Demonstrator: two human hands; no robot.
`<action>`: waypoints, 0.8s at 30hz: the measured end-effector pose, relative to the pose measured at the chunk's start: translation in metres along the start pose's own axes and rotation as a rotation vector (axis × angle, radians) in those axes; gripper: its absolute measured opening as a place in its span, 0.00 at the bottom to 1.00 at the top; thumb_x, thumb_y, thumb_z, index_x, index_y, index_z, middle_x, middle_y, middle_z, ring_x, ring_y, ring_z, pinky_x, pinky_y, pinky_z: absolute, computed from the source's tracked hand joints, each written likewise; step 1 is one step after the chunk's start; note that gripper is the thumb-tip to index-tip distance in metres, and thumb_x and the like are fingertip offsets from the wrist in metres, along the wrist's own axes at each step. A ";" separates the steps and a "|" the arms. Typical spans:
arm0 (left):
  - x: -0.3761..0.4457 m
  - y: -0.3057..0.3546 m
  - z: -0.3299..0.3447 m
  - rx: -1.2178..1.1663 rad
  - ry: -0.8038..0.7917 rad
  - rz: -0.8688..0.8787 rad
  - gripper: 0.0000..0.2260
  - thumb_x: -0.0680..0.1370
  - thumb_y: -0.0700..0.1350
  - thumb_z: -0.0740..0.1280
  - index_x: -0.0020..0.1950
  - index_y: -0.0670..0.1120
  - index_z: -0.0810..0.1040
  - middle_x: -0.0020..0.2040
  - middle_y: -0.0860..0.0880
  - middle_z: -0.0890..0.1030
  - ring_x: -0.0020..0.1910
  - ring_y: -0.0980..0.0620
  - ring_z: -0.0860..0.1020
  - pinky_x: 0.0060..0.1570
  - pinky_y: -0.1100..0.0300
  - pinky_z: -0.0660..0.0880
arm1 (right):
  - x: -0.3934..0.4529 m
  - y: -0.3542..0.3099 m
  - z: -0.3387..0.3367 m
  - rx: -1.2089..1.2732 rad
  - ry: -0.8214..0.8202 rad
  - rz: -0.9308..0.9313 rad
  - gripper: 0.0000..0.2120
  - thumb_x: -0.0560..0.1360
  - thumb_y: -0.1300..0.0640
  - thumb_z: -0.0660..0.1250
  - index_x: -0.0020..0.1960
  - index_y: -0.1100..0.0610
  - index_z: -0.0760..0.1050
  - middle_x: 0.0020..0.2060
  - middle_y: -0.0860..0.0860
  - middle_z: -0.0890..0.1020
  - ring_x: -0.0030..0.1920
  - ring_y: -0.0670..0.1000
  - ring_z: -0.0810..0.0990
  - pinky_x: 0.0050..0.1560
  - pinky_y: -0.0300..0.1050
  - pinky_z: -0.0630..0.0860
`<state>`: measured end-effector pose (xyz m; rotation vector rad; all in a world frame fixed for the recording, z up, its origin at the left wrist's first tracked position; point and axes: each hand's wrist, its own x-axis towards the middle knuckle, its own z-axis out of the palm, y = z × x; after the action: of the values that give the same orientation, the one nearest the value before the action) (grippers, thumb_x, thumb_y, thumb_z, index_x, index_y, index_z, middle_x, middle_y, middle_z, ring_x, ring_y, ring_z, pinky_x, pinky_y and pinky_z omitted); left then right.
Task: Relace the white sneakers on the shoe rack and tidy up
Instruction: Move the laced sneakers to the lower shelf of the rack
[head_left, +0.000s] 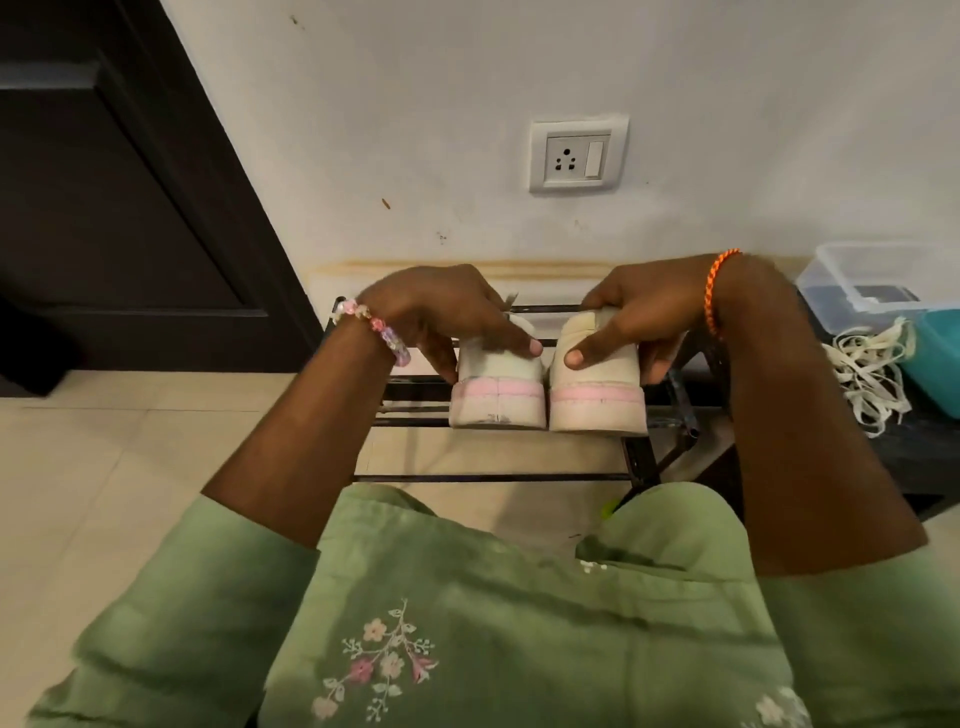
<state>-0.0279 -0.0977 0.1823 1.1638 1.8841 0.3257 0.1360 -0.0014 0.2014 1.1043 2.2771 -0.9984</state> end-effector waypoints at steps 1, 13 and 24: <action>-0.003 0.002 0.001 0.007 -0.030 -0.020 0.17 0.70 0.52 0.75 0.52 0.42 0.81 0.44 0.46 0.82 0.36 0.49 0.82 0.35 0.56 0.82 | -0.002 0.000 0.000 0.003 -0.038 0.008 0.16 0.70 0.50 0.73 0.54 0.56 0.76 0.43 0.57 0.82 0.40 0.58 0.84 0.42 0.52 0.82; 0.053 -0.082 0.105 -0.042 -0.039 -0.143 0.16 0.73 0.49 0.73 0.55 0.39 0.80 0.42 0.46 0.81 0.39 0.49 0.80 0.37 0.61 0.76 | 0.080 0.062 0.124 -0.021 -0.060 0.024 0.24 0.71 0.52 0.73 0.64 0.58 0.73 0.52 0.56 0.79 0.49 0.58 0.81 0.47 0.53 0.81; 0.134 -0.149 0.232 -0.151 0.649 -0.135 0.12 0.73 0.40 0.69 0.56 0.39 0.80 0.70 0.42 0.69 0.56 0.40 0.77 0.53 0.56 0.72 | 0.171 0.105 0.238 0.178 0.405 0.023 0.15 0.70 0.61 0.68 0.56 0.62 0.78 0.52 0.61 0.79 0.54 0.62 0.78 0.53 0.48 0.74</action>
<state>0.0406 -0.1152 -0.1156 0.8793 2.4257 0.8312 0.1318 -0.0504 -0.1063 1.5224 2.5125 -1.0631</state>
